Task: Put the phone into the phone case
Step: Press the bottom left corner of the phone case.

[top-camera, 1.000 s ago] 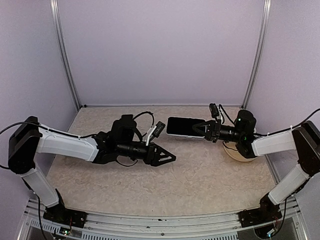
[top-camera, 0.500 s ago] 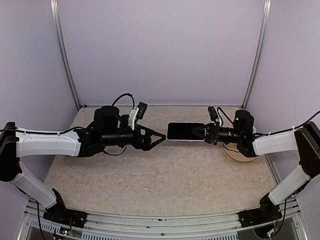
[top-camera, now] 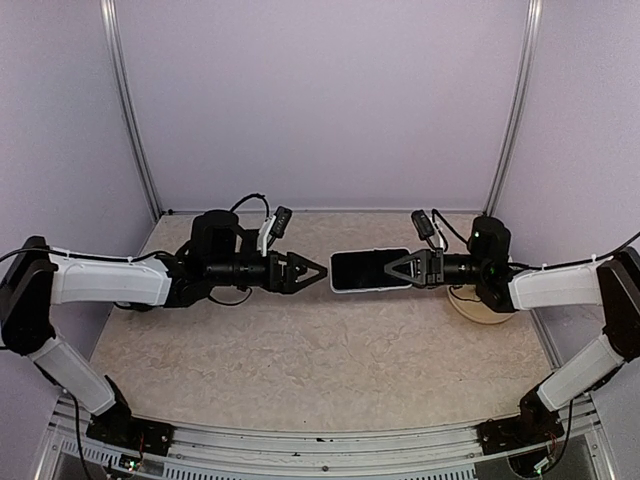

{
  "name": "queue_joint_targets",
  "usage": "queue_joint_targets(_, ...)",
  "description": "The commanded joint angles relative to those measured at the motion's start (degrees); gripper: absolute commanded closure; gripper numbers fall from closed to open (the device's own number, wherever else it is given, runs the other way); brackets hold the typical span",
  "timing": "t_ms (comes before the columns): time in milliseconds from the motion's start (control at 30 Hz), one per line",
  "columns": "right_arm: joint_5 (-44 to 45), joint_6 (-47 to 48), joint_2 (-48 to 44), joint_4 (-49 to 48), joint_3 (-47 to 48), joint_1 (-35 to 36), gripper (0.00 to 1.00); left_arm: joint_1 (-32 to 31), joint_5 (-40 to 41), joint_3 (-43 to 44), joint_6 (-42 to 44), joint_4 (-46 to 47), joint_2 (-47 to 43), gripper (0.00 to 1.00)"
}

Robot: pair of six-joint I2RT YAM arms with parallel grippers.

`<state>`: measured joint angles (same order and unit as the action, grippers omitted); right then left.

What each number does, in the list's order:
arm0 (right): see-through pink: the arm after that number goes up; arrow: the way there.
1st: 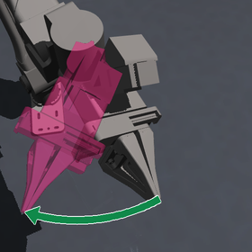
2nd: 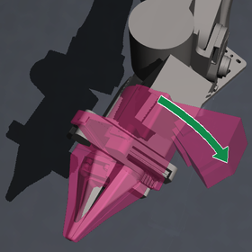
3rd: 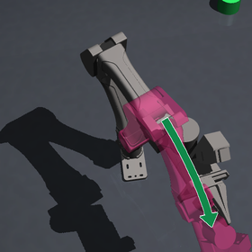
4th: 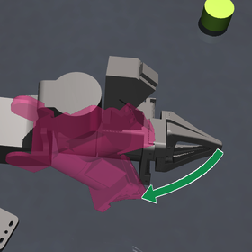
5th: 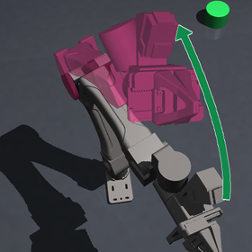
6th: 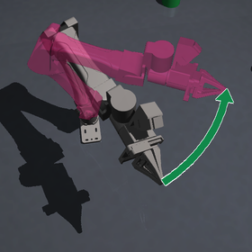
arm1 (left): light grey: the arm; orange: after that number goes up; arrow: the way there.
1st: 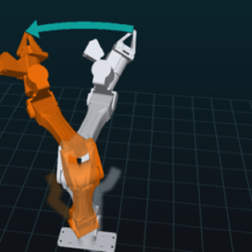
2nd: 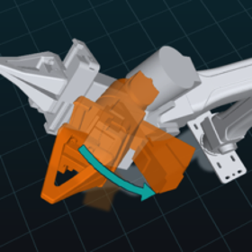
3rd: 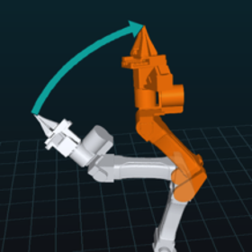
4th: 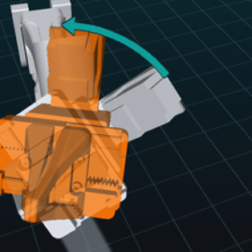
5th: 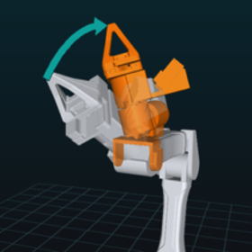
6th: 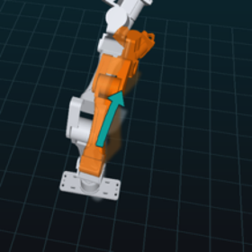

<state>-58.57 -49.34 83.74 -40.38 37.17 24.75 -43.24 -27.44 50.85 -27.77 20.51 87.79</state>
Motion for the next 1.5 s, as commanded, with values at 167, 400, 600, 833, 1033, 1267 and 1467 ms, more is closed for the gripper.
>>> queue_joint_targets(167,-4.58,10.01,-3.94,5.34,4.02,3.17,0.95,-2.98,-8.81,6.27,-1.10,5.19,5.88,0.13)
queue_joint_targets(400,-4.63,10.31,-3.86,5.90,2.79,3.70,0.95,-2.90,-9.47,6.66,-1.37,6.71,7.32,0.50)
queue_joint_targets(600,-4.31,10.62,-3.41,7.24,2.29,3.90,0.94,-3.07,-8.72,7.18,-0.12,5.29,7.55,0.92)
queue_joint_targets(833,-2.90,14.96,-4.02,15.23,4.62,3.90,0.85,-3.68,-4.06,6.92,2.32,2.32,6.51,1.00)
queue_joint_targets(1033,-4.12,16.83,-4.42,18.27,5.81,3.90,0.83,-4.07,-2.11,6.59,4.69,-0.30,5.19,1.00)
queue_joint_targets(1267,-6.97,15.12,-3.83,16.59,5.72,3.90,1.00,-4.09,-0.45,6.36,7.25,-2.77,3.40,0.52)
queue_joint_targets(1467,-7.64,14.44,-4.19,18.58,6.28,3.90,1.00,-3.98,7.70,7.63,13.76,-9.28,-0.90,0.07)
